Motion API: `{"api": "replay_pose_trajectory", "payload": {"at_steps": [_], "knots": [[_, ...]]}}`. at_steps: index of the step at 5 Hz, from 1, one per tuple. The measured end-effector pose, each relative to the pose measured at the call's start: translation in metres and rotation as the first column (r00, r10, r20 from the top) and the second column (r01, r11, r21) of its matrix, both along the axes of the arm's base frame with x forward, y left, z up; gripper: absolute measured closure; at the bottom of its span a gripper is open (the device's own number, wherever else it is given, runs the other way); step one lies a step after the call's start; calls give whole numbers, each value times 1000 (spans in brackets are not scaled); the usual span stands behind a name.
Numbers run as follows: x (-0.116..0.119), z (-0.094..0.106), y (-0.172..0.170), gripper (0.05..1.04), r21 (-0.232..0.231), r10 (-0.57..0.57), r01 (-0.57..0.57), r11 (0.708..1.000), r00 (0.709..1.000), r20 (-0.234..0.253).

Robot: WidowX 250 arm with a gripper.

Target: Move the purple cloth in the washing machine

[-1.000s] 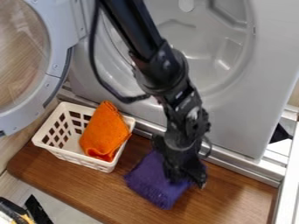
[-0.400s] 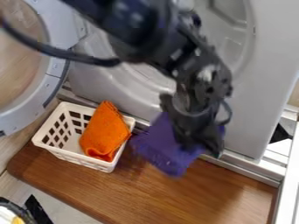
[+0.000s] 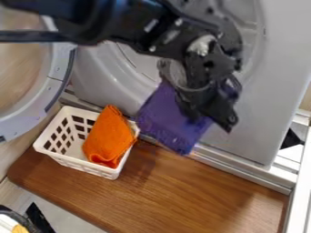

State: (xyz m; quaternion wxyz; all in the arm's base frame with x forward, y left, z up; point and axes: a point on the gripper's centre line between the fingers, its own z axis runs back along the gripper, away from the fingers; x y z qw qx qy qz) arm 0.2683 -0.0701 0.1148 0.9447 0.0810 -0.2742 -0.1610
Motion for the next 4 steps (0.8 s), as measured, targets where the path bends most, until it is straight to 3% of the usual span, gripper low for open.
{"api": "replay_pose_trajectory", "payload": {"at_steps": [2,4], "knots": [[30,3,29,1014,2,43,-43,999,997,67],[68,-14,37,1014,-51,5,-1,999,996,84]]}}
